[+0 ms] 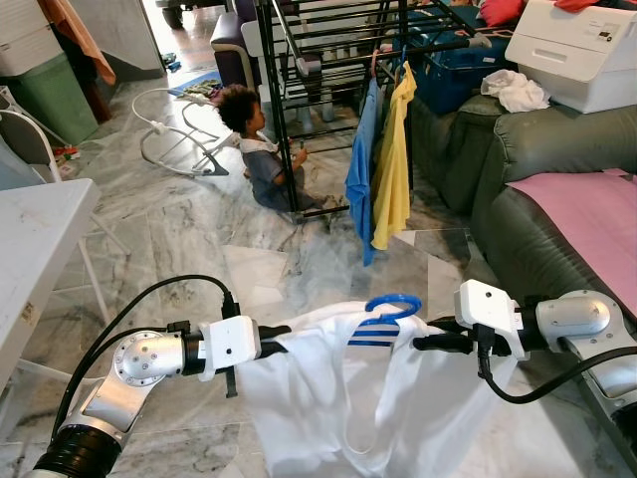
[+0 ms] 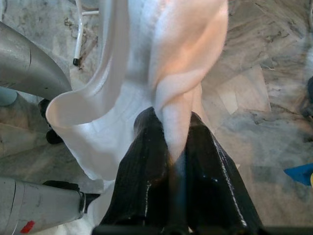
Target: Hang hanger
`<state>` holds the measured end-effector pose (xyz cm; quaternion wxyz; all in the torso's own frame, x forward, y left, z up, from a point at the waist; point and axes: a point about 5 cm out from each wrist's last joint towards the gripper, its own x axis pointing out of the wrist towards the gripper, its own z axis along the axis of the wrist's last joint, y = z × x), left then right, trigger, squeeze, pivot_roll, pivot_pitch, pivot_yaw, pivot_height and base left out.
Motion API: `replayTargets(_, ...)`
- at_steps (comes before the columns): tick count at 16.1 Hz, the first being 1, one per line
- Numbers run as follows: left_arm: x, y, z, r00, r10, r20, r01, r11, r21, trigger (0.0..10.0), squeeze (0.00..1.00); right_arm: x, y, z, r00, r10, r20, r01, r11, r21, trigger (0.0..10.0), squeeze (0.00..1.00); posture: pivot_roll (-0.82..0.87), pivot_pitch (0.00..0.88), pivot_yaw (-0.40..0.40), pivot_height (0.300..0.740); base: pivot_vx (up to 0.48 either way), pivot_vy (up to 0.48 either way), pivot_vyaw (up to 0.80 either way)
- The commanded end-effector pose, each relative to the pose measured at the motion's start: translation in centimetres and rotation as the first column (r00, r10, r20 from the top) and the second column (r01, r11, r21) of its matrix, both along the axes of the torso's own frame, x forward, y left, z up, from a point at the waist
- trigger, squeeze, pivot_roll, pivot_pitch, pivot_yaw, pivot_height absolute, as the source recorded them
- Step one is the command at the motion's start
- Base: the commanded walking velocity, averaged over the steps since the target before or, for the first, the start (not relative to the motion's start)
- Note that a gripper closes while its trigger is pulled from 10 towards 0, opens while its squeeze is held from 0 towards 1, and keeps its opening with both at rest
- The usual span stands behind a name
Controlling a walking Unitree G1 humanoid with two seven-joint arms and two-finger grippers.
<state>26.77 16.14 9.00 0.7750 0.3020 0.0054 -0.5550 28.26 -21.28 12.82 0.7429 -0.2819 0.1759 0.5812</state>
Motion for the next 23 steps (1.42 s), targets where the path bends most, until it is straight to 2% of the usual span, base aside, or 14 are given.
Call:
replayTargets(1, 0.2, 0.2, 0.6, 0.999, 0.013, 0.044, -0.012, 1.0, -0.021, 0.0, 0.0, 0.1, -0.1, -0.1, 1.0, -0.009, -0.005, 0.009, 1.0, 0.001, 0.0, 0.0, -0.12, 0.0, 0.066, 0.74, 0.0, 0.0, 0.0)
replayTargets(2, 0.2, 0.2, 0.6, 0.999, 0.018, 0.045, -0.017, 1.0, -0.024, 0.0, 0.0, 0.2, -0.1, -0.1, 1.0, -0.011, -0.003, 0.011, 1.0, 0.002, 0.0, 0.0, -0.12, 0.0, 0.066, 0.74, 0.0, 0.0, 0.0)
replayTargets(3, 0.3, 0.2, 0.5, 0.998, 0.035, 0.049, -0.034, 0.999, -0.024, 3.1, 0.0, 0.3, 0.0, 0.0, 1.0, -0.02, 0.007, 0.02, 1.0, 0.006, 0.0, 0.0, -0.12, 0.0, 0.064, 0.74, 0.0, 0.0, 0.0)
replayTargets(4, 0.3, 0.3, 0.3, 0.999, 0.044, 0.026, -0.043, 0.999, -0.019, 10.0, 0.0, 0.5, 0.0, 0.0, 1.0, -0.026, 0.015, 0.026, 1.0, 0.01, 0.0, 0.0, -0.12, 0.0, 0.064, 0.74, 0.0, 0.0, 0.0)
replayTargets(6, 0.0, 0.2, -0.1, 0.998, 0.055, -0.029, -0.056, 0.997, -0.046, 10.0, 0.0, 0.7, -0.1, -0.2, 0.998, -0.048, 0.047, 0.049, 0.999, -0.005, 0.0, 0.0, -0.12, 0.0, 0.064, 0.74, 0.0, 0.0, 0.0)
replayTargets(7, -0.1, 0.2, -0.2, 0.998, 0.062, -0.033, -0.064, 0.997, -0.054, 10.0, 0.31, 0.9, -0.2, -0.4, 0.996, -0.064, 0.062, 0.064, 0.998, -0.012, 0.0, 0.0, -0.12, 0.0, 0.064, 0.74, 0.0, 0.0, 0.0)
replayTargets(8, 0.1, 0.1, -0.1, 0.994, 0.105, -0.036, -0.107, 0.99, -0.089, 10.0, 1.0, 1.2, -0.3, -0.6, 0.991, -0.105, 0.087, 0.107, 0.994, -0.022, 0.0, 0.0, -0.12, 0.0, 0.058, 0.74, 0.0, 0.0, 0.0)
replayTargets(10, 0.3, -0.5, 0.1, 0.975, 0.208, -0.083, -0.221, 0.953, -0.209, 10.0, 1.0, 1.6, -0.2, -1.2, 0.978, -0.176, 0.111, 0.18, 0.983, -0.026, 0.0, 0.0, -0.11, 0.006, 0.051, 0.74, 0.0, 0.0, 0.0)
replayTargets(16, 0.3, -0.3, -0.2, 0.914, 0.369, -0.169, -0.405, 0.858, -0.316, 10.0, 1.0, 2.3, -0.2, -1.8, 0.945, -0.284, 0.159, 0.289, 0.957, -0.008, 0.0, 0.0, -0.11, 0.004, 0.052, 0.74, 0.0, 0.0, 0.0)
replayTargets(18, 0.7, -0.5, -0.2, 0.813, 0.544, -0.207, -0.578, 0.714, -0.396, 10.0, 1.0, 3.0, -0.5, -2.3, 0.872, -0.462, 0.161, 0.459, 0.887, 0.055, 0.0, 0.0, -0.12, 0.004, 0.056, 0.74, 0.0, 0.0, 0.0)
replayTargets(19, 0.6, -0.5, -0.3, 0.794, 0.565, -0.224, -0.602, 0.684, -0.412, 10.0, 1.0, 3.1, -0.5, -2.4, 0.852, -0.499, 0.157, 0.494, 0.866, 0.072, 0.0, 0.0, -0.12, 0.004, 0.056, 0.74, 0.0, 0.0, 0.0)
replayTargets(20, 0.5, -0.6, -0.6, 0.742, 0.617, -0.262, -0.66, 0.607, -0.442, 10.0, 1.0, 3.4, -0.5, -2.6, 0.796, -0.586, 0.151, 0.575, 0.81, 0.115, 0.0, 0.0, -0.12, 0.0, 0.054, 0.74, 0.0, 0.0, 0.0)
replayTargets(22, 0.3, -0.5, -0.9, 0.675, 0.675, -0.296, -0.72, 0.518, -0.461, 10.0, 1.0, 3.6, -0.4, -2.8, 0.728, -0.675, 0.122, 0.654, 0.737, 0.169, 0.0, 0.0, -0.12, 0.0, 0.054, 0.74, 0.0, 0.0, 0.0)
replayTargets(23, 0.3, -0.3, -1.2, 0.612, 0.715, -0.338, -0.769, 0.437, -0.466, 10.0, 1.0, 3.8, -0.3, -3.0, 0.673, -0.732, 0.102, 0.707, 0.678, 0.2, 0.0, 0.0, -0.12, 0.0, 0.053, 0.74, 0.0, 0.0, 0.0)
